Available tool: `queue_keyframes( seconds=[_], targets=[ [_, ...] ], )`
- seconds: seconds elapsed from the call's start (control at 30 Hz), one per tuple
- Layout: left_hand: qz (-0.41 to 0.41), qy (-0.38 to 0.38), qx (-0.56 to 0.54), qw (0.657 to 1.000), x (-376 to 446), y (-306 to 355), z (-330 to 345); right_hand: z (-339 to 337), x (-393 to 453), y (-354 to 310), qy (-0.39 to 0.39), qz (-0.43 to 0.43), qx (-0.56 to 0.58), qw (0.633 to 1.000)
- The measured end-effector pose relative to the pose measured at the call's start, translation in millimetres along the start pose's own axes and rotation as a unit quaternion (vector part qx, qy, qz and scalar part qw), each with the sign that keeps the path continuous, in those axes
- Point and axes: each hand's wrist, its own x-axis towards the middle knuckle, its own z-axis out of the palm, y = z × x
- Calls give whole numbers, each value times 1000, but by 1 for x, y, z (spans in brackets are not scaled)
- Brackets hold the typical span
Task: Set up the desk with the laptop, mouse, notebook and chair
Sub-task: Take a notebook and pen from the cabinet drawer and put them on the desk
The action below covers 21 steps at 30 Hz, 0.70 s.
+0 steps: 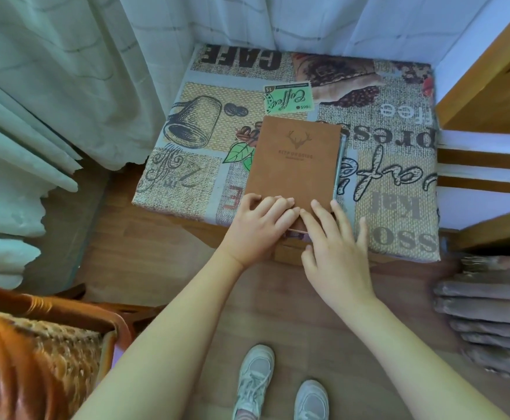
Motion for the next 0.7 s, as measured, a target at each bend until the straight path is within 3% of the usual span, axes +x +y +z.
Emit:
queue_keyframes(
  seconds=[0.1, 0.2, 0.27, 0.37, 0.43, 0.57, 0.7],
  targets=[
    [-9, -44, -80, 996, 17, -14, -19, -10, 11, 7, 6, 8, 75, 997],
    [-159, -72, -156, 972, 34, -26, -31, -21, 30, 10, -5, 36, 217, 975],
    [-307, -94, -225, 920, 43, -39, -30, -28, 42, 8, -2, 93, 313, 945],
    [-463, -113, -391, 787, 55, -61, -27, -38, 66, 10, 39, 222, 438, 870],
    [-473, -128, -474, 732, 60, -70, -28, -39, 81, 17, 56, 293, 470, 831],
    [-477, -151, -538, 679, 64, -80, -30, -36, 98, 32, 59, 385, 495, 777],
    [-461, -144, -505, 715, 68, -91, -26, -40, 107, 33, 43, 399, 473, 785]
  ],
)
